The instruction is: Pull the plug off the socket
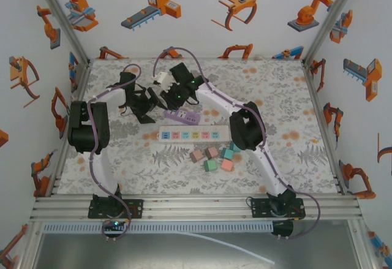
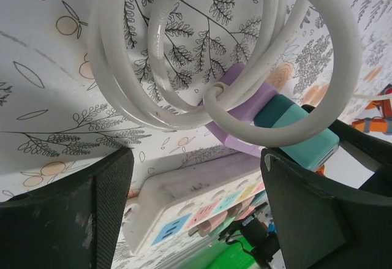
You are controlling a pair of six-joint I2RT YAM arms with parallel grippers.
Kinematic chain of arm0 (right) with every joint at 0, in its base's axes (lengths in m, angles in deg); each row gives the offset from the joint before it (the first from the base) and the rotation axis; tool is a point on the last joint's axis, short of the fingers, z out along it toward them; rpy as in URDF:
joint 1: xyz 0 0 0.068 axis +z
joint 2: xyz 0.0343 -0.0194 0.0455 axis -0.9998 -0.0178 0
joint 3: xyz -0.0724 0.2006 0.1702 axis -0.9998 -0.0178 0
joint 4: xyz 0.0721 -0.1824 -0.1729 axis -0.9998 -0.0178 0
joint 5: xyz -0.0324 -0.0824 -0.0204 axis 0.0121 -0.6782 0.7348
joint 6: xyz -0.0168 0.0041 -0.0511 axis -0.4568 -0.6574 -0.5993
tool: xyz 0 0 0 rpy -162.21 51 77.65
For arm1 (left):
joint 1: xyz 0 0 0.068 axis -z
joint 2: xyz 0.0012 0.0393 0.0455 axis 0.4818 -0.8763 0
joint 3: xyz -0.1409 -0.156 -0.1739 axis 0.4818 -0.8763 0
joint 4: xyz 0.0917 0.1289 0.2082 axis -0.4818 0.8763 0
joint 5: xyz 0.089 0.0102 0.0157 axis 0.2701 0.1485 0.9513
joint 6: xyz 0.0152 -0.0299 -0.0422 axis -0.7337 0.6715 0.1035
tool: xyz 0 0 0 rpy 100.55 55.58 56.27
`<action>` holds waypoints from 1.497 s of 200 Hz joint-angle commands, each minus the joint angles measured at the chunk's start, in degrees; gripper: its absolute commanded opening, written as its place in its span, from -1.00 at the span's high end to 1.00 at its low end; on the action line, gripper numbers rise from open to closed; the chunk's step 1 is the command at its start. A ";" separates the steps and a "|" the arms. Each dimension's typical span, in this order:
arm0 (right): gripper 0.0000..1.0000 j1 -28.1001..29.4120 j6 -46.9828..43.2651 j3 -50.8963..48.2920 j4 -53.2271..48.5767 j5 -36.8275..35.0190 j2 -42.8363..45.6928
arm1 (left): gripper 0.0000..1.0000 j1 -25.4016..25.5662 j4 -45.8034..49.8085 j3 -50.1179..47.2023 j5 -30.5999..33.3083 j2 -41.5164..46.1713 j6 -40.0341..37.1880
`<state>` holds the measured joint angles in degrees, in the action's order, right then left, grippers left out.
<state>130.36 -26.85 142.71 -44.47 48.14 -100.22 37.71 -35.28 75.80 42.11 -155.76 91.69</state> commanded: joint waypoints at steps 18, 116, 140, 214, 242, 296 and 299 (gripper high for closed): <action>0.46 -0.17 0.69 0.51 1.02 1.22 -0.91 | -0.35 0.13 2.87 0.70 4.04 -2.00 0.06; 0.52 -0.08 0.93 -3.57 4.73 2.56 1.74 | 0.01 2.52 8.90 4.01 11.37 -6.10 -3.56; 0.56 -0.08 0.67 -5.34 5.85 3.87 2.56 | 0.03 2.54 8.07 2.95 11.51 -6.54 -3.22; 0.96 1.27 3.43 -10.56 13.52 5.48 8.94 | 0.03 2.68 5.89 0.79 11.19 -8.91 -1.38; 0.97 2.00 2.28 -12.96 16.33 4.43 10.51 | 0.03 2.69 5.17 0.96 9.68 -9.36 -0.93; 0.99 0.89 9.02 -10.87 17.12 9.14 9.92 | 0.03 2.26 5.45 0.70 10.08 -9.17 -1.46; 0.99 0.93 8.97 -10.90 17.08 8.84 9.92 | 0.03 2.28 5.45 0.62 10.08 -9.23 -1.40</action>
<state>130.19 -23.75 128.88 -29.95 49.71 -94.01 39.50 -31.78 79.82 43.49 -159.60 90.99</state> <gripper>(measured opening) 0.339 0.489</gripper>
